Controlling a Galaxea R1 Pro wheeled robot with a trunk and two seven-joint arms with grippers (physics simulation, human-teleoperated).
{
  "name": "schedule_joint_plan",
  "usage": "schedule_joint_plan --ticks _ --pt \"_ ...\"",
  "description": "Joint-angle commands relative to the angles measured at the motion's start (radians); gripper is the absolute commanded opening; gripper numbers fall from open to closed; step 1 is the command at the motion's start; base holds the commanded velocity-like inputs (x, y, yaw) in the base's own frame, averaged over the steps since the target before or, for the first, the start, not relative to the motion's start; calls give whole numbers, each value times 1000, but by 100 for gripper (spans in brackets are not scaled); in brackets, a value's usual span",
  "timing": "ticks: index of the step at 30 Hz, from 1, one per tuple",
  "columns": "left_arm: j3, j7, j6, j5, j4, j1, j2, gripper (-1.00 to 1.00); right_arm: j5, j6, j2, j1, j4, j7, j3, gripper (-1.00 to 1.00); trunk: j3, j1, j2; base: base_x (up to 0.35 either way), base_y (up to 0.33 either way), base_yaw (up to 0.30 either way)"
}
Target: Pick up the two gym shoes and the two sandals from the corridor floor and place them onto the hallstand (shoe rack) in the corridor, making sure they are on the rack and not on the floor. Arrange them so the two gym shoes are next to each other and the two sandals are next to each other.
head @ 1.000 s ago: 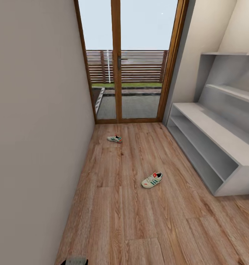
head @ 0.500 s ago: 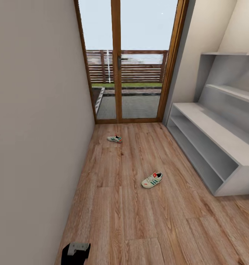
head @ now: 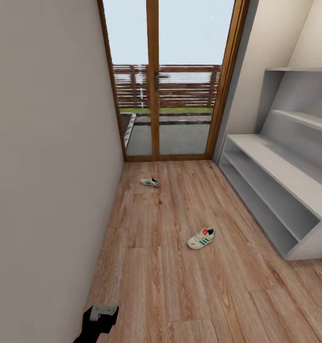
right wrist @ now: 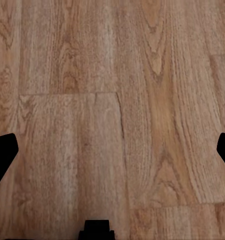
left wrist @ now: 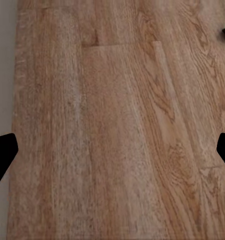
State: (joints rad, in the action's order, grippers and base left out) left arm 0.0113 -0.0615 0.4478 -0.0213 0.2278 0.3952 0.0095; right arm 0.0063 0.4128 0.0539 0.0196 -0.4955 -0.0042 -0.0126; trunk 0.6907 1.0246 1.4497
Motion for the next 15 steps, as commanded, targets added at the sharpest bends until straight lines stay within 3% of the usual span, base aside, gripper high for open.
schedule_joint_plan --ticks 1,8,15 --pt "1 -1 3 -2 -1 1 0 100 1 3 0 0 0 0 -1 100 1 0 0 258 168 0" --pt "0 -1 3 -3 -1 1 0 100 -1 4 0 0 -1 0 -1 100 1 0 0 134 73 21" --pt "-1 0 3 -3 -1 2 0 100 -2 4 0 0 -1 0 -1 100 1 0 0 10 5 175"
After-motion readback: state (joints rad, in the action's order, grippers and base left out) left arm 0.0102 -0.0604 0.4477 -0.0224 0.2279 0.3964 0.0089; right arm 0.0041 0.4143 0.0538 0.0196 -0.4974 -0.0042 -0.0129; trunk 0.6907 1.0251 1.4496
